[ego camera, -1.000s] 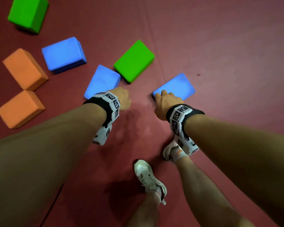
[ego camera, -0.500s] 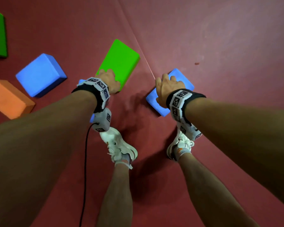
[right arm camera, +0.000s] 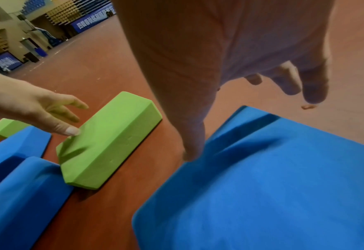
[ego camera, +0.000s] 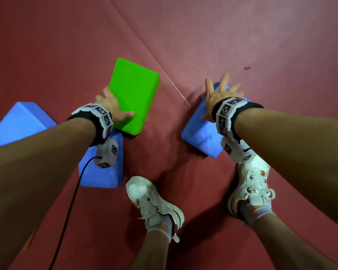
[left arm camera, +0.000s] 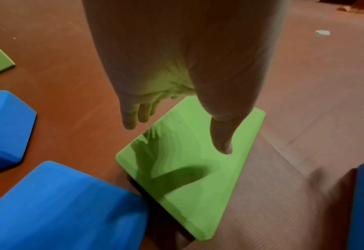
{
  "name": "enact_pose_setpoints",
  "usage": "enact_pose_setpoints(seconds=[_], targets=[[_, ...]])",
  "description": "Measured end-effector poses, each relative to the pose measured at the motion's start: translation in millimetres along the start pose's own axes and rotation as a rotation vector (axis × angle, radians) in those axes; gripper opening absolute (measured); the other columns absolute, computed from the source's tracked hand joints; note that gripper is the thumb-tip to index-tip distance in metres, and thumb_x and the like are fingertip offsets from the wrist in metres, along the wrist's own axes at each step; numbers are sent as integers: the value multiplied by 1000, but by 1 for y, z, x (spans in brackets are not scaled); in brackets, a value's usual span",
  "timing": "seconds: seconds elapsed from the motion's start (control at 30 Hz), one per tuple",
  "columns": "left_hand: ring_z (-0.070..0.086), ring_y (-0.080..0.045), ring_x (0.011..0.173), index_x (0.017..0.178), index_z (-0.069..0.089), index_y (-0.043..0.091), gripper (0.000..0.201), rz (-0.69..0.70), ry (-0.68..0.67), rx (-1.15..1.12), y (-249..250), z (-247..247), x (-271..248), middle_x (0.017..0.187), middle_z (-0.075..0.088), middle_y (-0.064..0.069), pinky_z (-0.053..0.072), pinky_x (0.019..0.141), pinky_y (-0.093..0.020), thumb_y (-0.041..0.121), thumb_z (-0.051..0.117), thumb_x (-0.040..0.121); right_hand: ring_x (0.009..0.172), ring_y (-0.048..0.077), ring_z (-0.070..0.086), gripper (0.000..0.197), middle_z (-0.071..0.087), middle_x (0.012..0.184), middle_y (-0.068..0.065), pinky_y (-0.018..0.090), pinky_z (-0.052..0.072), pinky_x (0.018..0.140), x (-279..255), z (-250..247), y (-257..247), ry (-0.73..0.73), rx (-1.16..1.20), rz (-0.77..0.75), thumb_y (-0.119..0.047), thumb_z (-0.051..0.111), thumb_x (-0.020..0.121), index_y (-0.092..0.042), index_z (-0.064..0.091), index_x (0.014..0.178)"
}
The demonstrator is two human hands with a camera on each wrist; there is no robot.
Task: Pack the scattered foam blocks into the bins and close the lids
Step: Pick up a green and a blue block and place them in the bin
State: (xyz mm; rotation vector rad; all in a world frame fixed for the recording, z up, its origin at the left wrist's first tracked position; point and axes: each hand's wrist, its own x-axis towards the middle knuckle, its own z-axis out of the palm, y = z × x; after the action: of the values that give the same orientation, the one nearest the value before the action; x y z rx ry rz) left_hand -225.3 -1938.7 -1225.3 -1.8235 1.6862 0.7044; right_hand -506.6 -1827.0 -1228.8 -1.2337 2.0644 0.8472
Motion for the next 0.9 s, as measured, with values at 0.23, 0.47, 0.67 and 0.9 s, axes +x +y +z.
enact_pose_setpoints(seconds=[0.23,0.47,0.67,0.9], targets=[[41,-43,128,139,29,-4,111,-27,88,4,-4,26,20,137,40,-27,36,107,-48,59,83,63,118,33,39,142,32,134,17,49,43,93,13,32,16,95,-68,-97,-65,85,56,-19,-4,156],[52,-34,114,120,45,11,92,67,-98,-147,50,48,-4,124,48,-16,46,94,-40,70,79,58,113,31,38,115,34,121,12,40,45,78,2,23,4,20,-25,-251,-78,81,43,-5,46,125],[54,-27,108,129,28,11,100,113,-175,-376,91,42,-20,124,51,-7,39,84,-34,55,86,61,108,37,58,103,54,112,18,45,49,86,11,25,23,-128,202,-261,-62,78,72,2,30,137],[54,-27,116,135,33,23,113,293,-279,-197,99,40,-31,126,53,-7,46,99,-45,70,83,45,102,36,61,125,60,109,16,48,49,93,-4,32,24,-231,91,-356,-87,67,56,0,24,134]])
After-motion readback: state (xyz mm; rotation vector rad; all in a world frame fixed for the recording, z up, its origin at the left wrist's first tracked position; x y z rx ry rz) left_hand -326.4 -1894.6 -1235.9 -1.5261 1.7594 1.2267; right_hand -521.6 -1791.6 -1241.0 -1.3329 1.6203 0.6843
